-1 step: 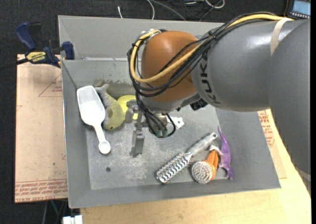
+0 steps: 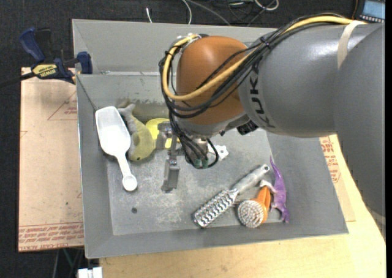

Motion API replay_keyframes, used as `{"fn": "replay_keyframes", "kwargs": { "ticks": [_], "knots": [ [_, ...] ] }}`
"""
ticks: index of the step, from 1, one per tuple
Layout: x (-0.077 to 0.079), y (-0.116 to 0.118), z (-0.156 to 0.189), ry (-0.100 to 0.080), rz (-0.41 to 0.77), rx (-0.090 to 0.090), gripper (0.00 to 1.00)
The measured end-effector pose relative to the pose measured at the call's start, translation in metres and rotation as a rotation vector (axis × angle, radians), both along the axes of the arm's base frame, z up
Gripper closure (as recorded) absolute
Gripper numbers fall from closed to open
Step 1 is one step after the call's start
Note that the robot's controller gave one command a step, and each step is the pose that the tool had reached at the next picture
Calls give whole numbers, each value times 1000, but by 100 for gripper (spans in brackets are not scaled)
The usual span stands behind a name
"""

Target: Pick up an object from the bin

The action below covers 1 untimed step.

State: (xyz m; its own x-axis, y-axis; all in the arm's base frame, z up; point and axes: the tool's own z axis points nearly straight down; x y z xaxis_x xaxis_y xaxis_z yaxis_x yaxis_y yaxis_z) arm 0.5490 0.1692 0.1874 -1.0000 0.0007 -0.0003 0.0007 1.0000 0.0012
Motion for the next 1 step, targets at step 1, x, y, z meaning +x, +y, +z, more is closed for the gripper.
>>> {"fn": "replay_keyframes", "kwargs": {
  "ticks": [1],
  "knots": [
    [80, -3, -117, -3, -21, 2, 0]
  ]
}}
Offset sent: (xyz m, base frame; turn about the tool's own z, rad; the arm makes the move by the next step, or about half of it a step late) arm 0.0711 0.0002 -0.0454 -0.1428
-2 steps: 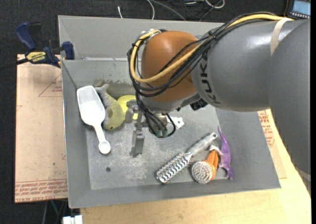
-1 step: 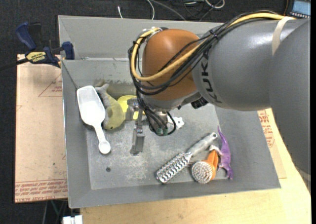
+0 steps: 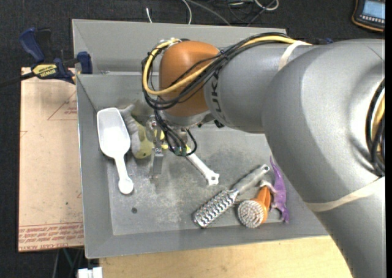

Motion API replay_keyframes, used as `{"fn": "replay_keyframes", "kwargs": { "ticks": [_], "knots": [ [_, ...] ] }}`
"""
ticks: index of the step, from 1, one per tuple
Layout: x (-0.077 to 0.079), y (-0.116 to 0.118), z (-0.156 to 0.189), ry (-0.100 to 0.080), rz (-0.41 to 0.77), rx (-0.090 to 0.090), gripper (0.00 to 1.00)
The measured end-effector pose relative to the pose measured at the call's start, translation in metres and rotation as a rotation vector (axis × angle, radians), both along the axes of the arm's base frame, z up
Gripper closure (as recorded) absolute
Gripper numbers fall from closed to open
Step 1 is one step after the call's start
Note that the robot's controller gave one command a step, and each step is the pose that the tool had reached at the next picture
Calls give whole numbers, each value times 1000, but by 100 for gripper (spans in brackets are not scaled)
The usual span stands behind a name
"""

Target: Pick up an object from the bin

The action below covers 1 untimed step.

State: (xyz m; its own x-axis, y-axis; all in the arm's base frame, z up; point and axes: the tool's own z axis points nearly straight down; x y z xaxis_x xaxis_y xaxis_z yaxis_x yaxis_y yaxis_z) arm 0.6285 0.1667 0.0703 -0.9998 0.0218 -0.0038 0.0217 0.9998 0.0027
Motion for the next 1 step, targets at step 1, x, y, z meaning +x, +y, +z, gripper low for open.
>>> {"fn": "replay_keyframes", "kwargs": {
  "ticks": [1],
  "knots": [
    [-7, 4, 74, -14, 163, 3, 0]
  ]
}}
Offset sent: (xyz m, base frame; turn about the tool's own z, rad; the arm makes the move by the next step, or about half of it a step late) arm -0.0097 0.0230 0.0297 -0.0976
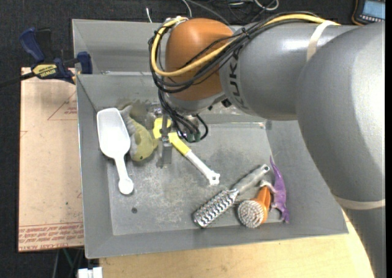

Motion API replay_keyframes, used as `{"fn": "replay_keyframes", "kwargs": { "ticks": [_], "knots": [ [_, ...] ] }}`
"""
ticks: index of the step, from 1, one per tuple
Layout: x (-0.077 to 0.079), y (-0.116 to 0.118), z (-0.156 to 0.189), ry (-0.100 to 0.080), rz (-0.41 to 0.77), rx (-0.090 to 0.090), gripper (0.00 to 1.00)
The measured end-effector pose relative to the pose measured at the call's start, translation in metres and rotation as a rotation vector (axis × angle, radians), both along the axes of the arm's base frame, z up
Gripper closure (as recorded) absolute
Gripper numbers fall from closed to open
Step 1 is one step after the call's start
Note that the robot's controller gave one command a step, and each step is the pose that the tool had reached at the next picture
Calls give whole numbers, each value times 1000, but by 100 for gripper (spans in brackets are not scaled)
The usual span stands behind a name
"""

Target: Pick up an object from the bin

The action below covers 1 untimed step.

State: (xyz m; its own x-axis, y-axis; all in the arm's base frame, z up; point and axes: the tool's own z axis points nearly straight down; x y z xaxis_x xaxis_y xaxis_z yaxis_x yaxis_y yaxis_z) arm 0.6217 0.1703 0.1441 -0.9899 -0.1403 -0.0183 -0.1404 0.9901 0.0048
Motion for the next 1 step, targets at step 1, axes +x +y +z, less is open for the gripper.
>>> {"fn": "replay_keyframes", "kwargs": {
  "ticks": [1],
  "knots": [
    [-2, 20, -44, 11, -64, -1, 0]
  ]
}}
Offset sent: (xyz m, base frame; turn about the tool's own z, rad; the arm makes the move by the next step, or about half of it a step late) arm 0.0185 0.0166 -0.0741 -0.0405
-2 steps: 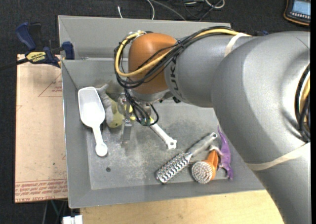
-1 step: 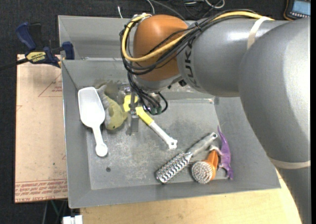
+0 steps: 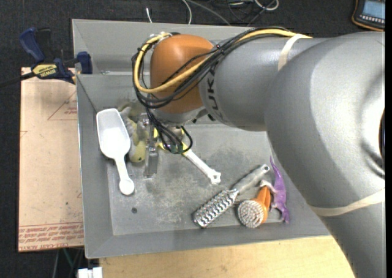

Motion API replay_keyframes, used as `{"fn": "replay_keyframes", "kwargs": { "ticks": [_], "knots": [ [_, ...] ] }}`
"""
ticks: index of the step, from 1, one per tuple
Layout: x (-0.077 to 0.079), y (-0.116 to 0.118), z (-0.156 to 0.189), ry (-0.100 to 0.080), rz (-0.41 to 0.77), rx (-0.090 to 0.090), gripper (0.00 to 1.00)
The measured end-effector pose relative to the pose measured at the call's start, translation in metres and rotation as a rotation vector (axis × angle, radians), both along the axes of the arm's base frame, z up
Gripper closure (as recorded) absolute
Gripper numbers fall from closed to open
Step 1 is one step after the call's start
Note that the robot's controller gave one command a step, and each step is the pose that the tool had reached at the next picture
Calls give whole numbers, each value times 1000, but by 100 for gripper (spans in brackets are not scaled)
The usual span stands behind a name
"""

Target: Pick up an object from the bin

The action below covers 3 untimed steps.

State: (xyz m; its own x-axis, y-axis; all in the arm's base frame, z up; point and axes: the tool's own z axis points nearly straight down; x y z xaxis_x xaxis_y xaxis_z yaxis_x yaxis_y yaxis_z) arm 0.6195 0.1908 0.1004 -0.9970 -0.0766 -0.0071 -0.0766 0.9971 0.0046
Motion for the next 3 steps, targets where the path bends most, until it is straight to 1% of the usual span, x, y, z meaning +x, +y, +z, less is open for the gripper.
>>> {"fn": "replay_keyframes", "kwargs": {
  "ticks": [1, 2, 3],
  "knots": [
    [22, -3, -29, -16, 102, 2, 0],
    [-2, 8, -26, -15, 22, 5, 100],
    [-2, 8, -25, -15, 21, 5, 100]
  ]
}}
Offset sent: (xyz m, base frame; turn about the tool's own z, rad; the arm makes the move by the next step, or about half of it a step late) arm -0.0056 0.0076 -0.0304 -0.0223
